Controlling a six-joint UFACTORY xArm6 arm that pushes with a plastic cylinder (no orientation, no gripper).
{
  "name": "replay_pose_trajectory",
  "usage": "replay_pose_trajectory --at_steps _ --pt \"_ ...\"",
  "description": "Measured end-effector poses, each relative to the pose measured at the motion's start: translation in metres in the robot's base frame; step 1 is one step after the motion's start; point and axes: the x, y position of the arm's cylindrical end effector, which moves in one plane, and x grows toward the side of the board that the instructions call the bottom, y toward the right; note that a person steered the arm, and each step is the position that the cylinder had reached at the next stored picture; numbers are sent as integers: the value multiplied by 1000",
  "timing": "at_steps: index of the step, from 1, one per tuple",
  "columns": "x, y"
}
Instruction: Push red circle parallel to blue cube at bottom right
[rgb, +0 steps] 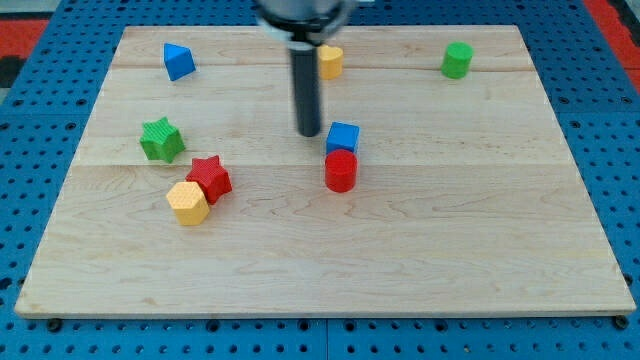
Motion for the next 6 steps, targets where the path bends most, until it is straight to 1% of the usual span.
replay_pose_trajectory --at_steps 1,2,3,4,5,6 --pt "15 44" --pt "40 89" --pt "68 116" --pt "80 121" --pt "125 63" --pt "106 31"
